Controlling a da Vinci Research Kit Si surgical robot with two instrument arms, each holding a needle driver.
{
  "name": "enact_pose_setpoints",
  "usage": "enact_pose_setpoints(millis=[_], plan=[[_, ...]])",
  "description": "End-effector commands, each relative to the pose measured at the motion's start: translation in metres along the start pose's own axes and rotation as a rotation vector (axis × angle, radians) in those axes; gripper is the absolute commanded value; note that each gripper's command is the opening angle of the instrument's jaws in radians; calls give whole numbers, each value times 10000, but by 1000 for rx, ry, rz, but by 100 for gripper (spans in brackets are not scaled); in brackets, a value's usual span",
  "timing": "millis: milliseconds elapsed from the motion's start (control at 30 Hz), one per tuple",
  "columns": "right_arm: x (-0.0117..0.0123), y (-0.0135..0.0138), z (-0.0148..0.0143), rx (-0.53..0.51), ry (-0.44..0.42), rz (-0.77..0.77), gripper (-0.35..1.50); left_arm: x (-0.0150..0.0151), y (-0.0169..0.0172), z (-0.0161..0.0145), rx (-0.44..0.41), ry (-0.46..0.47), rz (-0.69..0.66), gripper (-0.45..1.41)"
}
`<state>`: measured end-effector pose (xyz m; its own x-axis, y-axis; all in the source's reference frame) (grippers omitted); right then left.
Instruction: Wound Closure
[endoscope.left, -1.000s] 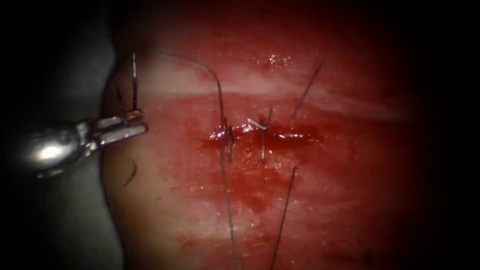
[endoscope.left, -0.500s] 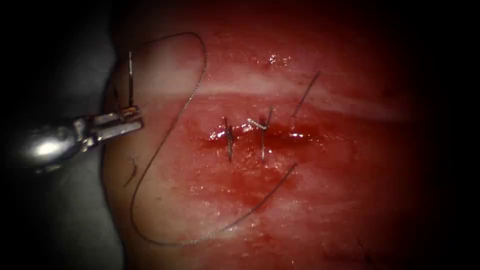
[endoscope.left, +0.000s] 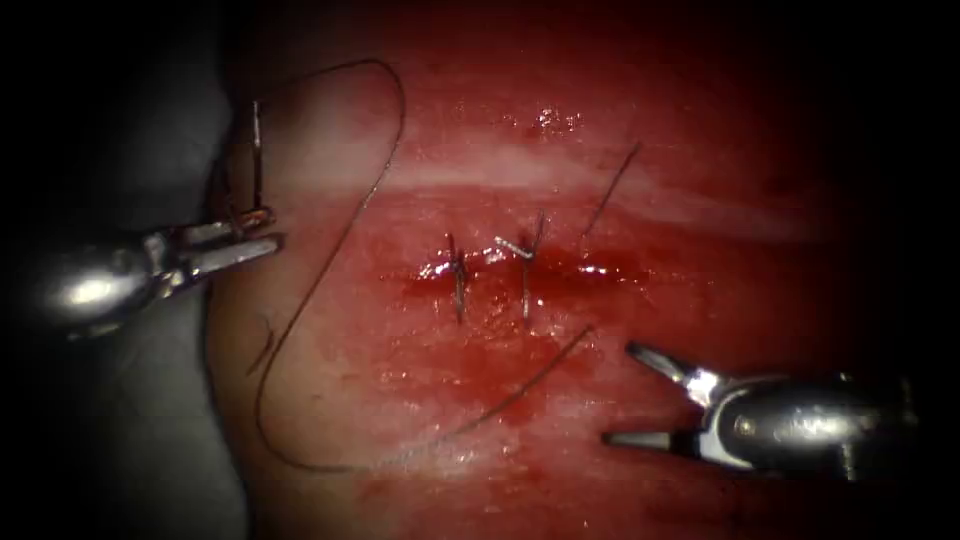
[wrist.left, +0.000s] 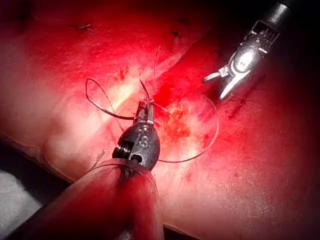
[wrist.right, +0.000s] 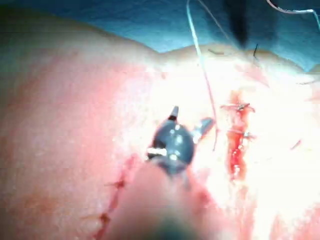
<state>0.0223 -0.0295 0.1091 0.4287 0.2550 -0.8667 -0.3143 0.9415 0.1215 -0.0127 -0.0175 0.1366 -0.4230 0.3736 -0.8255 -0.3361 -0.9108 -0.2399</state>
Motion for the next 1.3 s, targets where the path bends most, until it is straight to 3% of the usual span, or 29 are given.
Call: enact_pose_setpoints(millis=[33, 233, 400, 467, 533, 600, 933, 1300], plan=[[-23, 1, 17, -18, -10, -3, 124, -7, 9, 6, -3, -1, -4, -45], [-57, 14, 43, -44, -21, -28, 123, -7, 9, 7, -2, -2, -4, -45], [-63, 18, 51, -49, -25, -13, 109, -6, 10, 7, -1, -2, -4, -45], [-61, 17, 52, -54, -17, 1, 86, -6, 10, 8, -1, -2, -4, -45], [-61, 15, 51, -54, -14, 18, 47, -6, 10, 8, 0, -3, -4, -45], [-60, 11, 50, -54, -10, 30, -35, -7, 10, 8, 0, -3, -3, -45], [-50, -12, 36, 1, 17, 27, -35, -7, 10, 8, -1, -5, -3, -45], [-18, -44, 17, 36, 23, 37, -35, -7, 10, 8, -1, -6, -3, -45]])
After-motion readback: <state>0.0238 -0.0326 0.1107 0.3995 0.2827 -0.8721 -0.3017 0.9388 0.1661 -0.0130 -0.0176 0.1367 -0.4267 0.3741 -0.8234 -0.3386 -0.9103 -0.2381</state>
